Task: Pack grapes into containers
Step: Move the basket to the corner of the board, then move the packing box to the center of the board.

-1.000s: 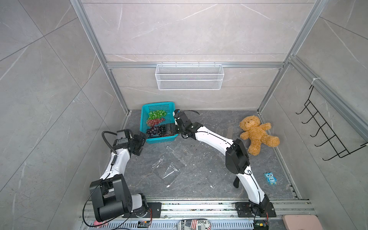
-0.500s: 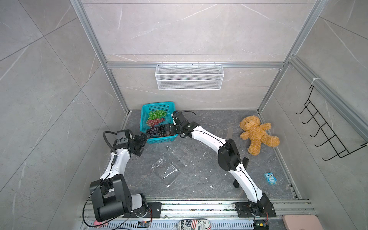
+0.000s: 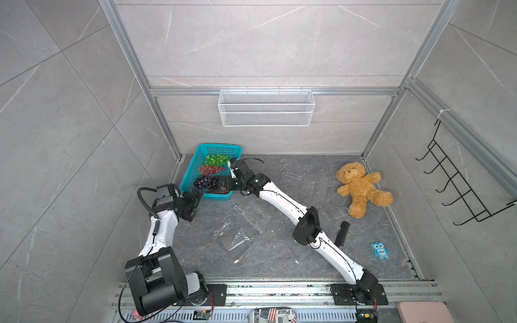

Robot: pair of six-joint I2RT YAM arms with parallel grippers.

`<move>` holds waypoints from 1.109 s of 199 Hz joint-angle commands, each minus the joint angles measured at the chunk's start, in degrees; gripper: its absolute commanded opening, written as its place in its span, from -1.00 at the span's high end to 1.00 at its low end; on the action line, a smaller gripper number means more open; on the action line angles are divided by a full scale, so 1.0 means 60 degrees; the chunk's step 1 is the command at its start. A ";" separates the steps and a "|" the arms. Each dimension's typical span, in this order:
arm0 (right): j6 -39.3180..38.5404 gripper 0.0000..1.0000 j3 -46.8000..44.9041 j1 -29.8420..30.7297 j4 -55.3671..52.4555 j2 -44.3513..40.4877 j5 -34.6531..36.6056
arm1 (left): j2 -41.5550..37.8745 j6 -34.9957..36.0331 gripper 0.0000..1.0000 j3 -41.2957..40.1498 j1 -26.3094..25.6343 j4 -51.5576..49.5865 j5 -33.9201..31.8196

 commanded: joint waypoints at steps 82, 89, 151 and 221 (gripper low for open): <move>-0.1053 -0.99 0.1654 -0.0189 -0.2193 -0.0908 0.0415 | -0.1161 0.0482 -0.99 0.0351 -0.0886 -0.0264 0.0208; -0.1145 -0.99 0.1713 -0.0207 -0.2351 -0.1000 0.0456 | -0.1206 0.0507 -0.99 0.0406 -0.1135 -0.0316 0.0035; -0.2083 -0.99 0.1764 -0.0473 -0.3624 -0.1579 0.1198 | -0.1056 0.0607 -0.99 0.1138 -0.3473 -0.0487 -0.1574; -0.3100 -0.99 0.1764 -0.0665 -0.4456 -0.2112 0.2490 | -0.0830 0.0525 -0.99 0.1256 -0.4406 -0.0190 -0.2092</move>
